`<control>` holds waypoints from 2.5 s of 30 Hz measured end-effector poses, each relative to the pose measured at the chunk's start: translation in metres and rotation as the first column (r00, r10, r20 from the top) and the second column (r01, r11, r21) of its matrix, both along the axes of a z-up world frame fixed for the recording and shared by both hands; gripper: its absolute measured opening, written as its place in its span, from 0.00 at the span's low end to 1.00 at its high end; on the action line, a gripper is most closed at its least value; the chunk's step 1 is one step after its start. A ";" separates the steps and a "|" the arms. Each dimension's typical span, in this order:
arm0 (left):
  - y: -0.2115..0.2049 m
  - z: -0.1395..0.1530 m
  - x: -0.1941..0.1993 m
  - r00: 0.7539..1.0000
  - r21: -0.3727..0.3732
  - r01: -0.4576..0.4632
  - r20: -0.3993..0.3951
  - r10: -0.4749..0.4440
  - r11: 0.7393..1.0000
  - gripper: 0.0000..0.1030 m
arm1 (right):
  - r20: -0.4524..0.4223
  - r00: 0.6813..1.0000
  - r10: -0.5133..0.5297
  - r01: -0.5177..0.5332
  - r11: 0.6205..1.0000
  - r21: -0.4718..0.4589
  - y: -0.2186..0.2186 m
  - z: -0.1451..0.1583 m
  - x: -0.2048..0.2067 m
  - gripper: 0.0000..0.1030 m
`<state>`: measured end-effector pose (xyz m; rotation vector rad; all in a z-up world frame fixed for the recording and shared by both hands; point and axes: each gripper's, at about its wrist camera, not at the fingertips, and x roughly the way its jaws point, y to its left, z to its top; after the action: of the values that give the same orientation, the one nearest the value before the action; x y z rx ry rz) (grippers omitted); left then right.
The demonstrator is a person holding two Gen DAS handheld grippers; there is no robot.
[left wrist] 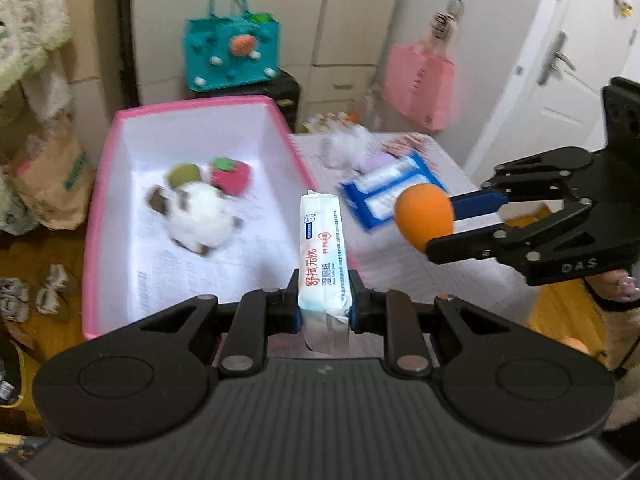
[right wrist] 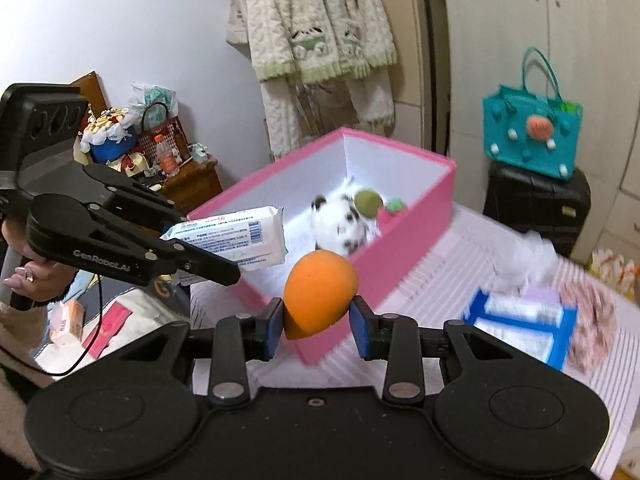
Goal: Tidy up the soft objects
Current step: 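Lift and carry the orange sponge and white tube over the pink box with both tools, then lower into the box and open both tools to release sponge and tube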
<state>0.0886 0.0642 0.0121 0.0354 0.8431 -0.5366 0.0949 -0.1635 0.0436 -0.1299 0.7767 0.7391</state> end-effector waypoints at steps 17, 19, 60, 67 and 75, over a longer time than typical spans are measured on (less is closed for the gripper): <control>0.023 -0.033 0.100 0.985 0.276 -0.166 0.089 0.147 0.947 0.19 | 0.081 0.996 0.040 -0.024 0.981 -0.191 0.078 -0.018 0.115 0.39; 0.019 -0.036 0.113 0.985 0.304 -0.167 0.098 0.143 0.938 0.19 | 0.081 0.996 0.043 -0.024 0.975 -0.220 0.085 -0.022 0.129 0.39; 0.043 -0.007 0.133 0.957 0.272 -0.253 0.214 0.198 0.929 0.40 | -0.107 0.993 0.041 -0.057 0.987 -0.147 0.113 -0.044 0.191 0.46; 0.046 0.006 0.112 0.972 0.234 -0.211 0.150 0.179 0.949 0.45 | -0.074 0.997 0.006 -0.015 0.993 -0.119 0.088 -0.010 0.152 0.46; 0.039 0.022 0.076 0.987 0.219 -0.141 0.105 0.120 0.965 0.50 | -0.062 0.998 0.014 -0.018 0.997 -0.070 0.067 0.021 0.103 0.46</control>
<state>0.1645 0.1032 0.0346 0.2104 0.8075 -0.3107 0.1981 -0.0965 0.0645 -0.1776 0.8618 0.7337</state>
